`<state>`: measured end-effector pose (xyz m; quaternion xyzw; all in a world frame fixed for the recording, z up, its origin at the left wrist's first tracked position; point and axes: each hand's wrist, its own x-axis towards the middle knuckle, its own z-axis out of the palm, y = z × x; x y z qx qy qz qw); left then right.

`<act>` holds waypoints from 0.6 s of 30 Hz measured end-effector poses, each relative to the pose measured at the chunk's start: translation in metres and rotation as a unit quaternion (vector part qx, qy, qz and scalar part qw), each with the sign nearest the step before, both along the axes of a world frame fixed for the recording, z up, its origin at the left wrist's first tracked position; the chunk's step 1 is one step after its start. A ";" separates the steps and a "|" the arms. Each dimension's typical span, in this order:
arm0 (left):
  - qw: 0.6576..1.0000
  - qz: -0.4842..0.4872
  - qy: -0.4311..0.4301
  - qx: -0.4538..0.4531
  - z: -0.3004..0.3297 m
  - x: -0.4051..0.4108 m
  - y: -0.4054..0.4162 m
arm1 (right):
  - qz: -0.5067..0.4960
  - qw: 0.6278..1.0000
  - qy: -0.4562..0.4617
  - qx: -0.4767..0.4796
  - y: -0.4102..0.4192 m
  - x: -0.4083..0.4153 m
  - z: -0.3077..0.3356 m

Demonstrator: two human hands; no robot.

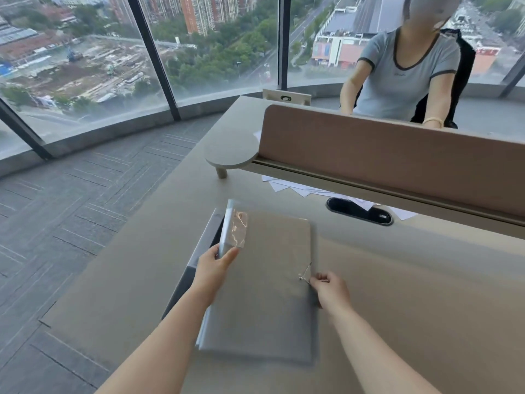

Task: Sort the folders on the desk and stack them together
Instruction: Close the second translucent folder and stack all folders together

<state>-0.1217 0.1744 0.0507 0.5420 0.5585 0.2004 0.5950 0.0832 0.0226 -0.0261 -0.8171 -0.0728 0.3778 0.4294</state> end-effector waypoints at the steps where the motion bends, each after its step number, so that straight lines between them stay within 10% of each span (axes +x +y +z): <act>1: 1.000 -0.005 0.007 -0.003 -0.002 -0.007 0.013 | -0.005 1.000 0.001 -0.003 0.010 -0.009 -0.002; 18: 0.985 -0.105 0.111 0.079 -0.056 -0.048 0.110 | -0.046 0.998 0.008 -0.041 0.088 -0.070 -0.020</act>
